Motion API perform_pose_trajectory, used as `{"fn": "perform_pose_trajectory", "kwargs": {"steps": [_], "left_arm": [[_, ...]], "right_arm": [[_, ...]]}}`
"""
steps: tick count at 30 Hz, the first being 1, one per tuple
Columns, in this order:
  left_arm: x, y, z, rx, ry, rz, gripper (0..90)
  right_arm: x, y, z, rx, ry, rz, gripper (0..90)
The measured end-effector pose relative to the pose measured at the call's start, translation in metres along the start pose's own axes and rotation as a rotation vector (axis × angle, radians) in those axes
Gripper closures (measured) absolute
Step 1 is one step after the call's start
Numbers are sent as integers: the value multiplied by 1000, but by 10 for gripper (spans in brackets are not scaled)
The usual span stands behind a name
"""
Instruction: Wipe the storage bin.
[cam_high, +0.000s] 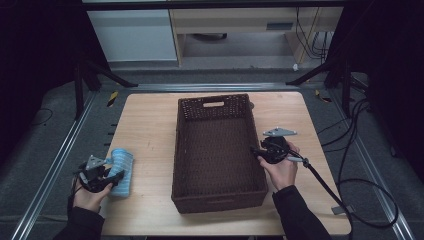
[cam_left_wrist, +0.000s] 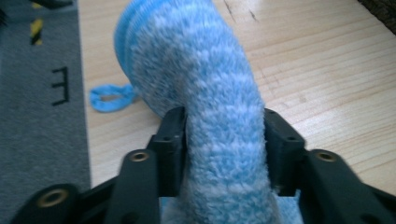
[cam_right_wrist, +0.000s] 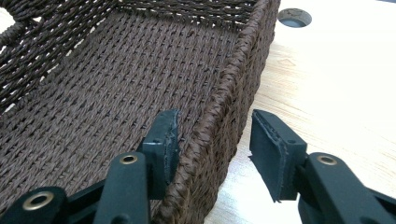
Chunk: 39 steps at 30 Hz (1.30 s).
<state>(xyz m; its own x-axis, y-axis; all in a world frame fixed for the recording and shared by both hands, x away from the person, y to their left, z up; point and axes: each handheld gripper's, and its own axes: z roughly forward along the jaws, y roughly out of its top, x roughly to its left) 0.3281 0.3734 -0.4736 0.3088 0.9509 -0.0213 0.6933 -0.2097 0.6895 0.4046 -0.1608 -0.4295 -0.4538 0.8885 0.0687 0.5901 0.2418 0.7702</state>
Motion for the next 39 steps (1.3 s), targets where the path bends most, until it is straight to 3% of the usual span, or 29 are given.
{"fn": "perform_pose_trajectory", "kwargs": {"steps": [6, 15, 29, 32, 39], "left_arm": [[-4, 8, -5, -6, -13, -20, 659], [-20, 51, -6, -95, -54, 18, 660], [-45, 118, 48, -134, -109, 26, 659], [-49, 125, 59, -136, -122, 20, 659], [-52, 126, 83, -91, -137, 65, 659]], "right_arm": [[-1, 0, 1, 13, 6, 9, 520], [-3, -2, 2, 5, 64, 45, 612], [-1, 0, 3, 6, 72, 37, 702], [-2, 1, 3, 4, 78, 44, 716], [-3, 3, 6, 1, 103, 44, 732]]}}
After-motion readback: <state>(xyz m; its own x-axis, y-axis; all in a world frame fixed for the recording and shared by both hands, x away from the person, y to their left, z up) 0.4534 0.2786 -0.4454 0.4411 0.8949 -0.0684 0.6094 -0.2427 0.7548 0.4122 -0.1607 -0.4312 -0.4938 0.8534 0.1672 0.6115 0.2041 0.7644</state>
